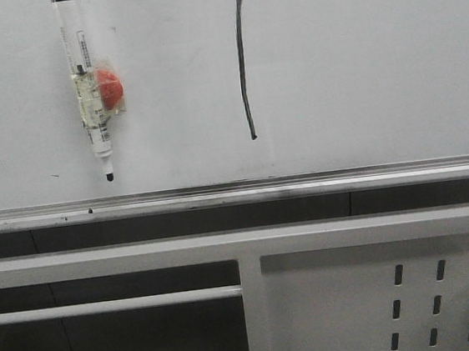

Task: Write number 1 on whiteboard

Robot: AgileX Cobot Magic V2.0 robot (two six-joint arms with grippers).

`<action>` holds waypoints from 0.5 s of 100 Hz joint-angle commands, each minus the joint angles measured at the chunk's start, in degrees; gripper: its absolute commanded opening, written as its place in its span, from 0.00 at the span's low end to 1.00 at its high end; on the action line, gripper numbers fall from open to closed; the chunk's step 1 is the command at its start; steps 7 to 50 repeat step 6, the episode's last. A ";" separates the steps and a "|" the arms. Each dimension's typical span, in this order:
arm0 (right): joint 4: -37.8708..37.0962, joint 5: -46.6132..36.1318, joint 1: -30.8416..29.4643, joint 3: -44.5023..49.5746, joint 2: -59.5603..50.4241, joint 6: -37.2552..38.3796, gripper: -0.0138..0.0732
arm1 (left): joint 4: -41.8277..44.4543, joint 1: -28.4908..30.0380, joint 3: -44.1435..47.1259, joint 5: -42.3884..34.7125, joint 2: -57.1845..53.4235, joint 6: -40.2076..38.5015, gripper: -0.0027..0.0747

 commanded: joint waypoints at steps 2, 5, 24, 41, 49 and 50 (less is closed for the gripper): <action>0.03 -1.32 -0.49 0.83 -1.05 -0.05 0.08 | -0.36 0.09 2.03 -3.53 -1.34 -0.05 0.01; 0.03 -1.32 -0.49 0.83 -1.05 -0.05 0.08 | -0.36 0.09 2.03 -3.53 -1.34 -0.05 0.01; 0.03 -1.32 -0.49 0.83 -1.05 -0.05 0.08 | -0.36 0.09 2.03 -3.53 -1.34 -0.05 0.01; 0.03 -1.32 -0.49 0.83 -1.05 -0.05 0.08 | -0.36 0.09 2.03 -3.53 -1.34 -0.05 0.01; 0.03 -1.32 -0.49 0.83 -1.05 -0.05 0.08 | -0.36 0.09 2.03 -3.53 -1.34 -0.05 0.01; 0.03 -1.32 -0.49 0.83 -1.05 -0.05 0.08 | -0.36 0.09 2.03 -3.53 -1.34 -0.05 0.01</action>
